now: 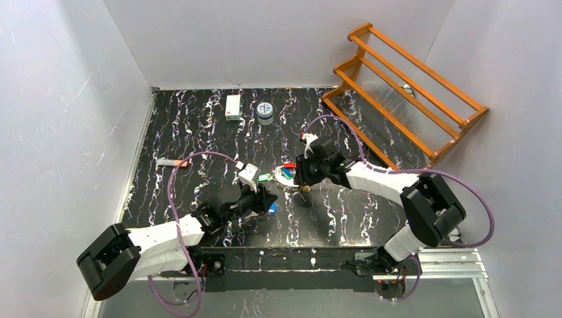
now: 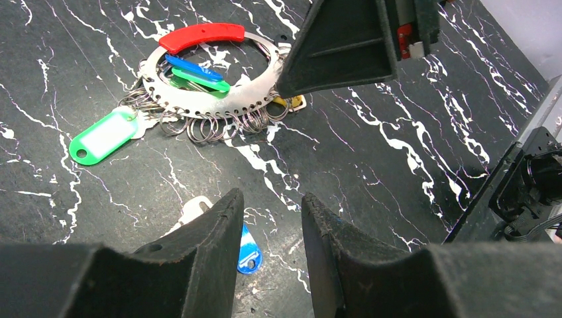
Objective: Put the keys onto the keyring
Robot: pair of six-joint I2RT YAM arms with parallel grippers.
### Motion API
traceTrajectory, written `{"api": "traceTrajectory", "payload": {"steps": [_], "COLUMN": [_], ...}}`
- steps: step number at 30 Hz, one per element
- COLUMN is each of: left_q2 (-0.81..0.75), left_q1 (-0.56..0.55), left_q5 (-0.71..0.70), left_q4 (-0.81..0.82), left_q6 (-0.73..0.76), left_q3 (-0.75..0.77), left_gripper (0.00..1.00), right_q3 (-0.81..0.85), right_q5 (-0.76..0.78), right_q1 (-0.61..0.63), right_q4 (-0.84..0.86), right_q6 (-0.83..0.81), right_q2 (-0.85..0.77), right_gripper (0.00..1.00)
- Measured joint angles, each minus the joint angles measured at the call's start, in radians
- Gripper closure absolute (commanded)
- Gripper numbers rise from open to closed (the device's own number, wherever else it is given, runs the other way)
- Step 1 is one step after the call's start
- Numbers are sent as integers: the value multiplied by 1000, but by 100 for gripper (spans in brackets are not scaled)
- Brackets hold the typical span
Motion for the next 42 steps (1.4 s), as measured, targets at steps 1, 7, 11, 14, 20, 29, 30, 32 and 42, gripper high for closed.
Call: {"api": "traceTrajectory", "payload": {"steps": [1, 7, 11, 14, 20, 29, 30, 32, 42], "left_q2": [0, -1, -6, -11, -14, -14, -14, -15, -19], "left_q1": [0, 0, 0, 0, 0, 0, 0, 0, 0], "left_q5": [0, 0, 0, 0, 0, 0, 0, 0, 0], "left_q4": [0, 0, 0, 0, 0, 0, 0, 0, -2], "left_q6": [0, 0, 0, 0, 0, -5, -6, -7, -11], "left_q3": [0, 0, 0, 0, 0, 0, -1, -3, -12], "left_gripper": [64, 64, 63, 64, 63, 64, 64, 63, 64], "right_q3": [10, 72, 75, 76, 77, 69, 62, 47, 0], "right_q5": [-1, 27, 66, 90, 132, 138, 138, 135, 82], "right_q1": [3, 16, 17, 17, 17, 16, 15, 12, -46], "right_q4": [-1, -31, -72, -91, -113, -117, -111, -105, -90], "right_q6": [0, 7, 8, 8, 6, 11, 16, 30, 98], "right_q2": [10, 98, 114, 114, 113, 32, 12, -15, -25], "right_gripper": [56, 54, 53, 53, 53, 58, 59, 61, 66]}}
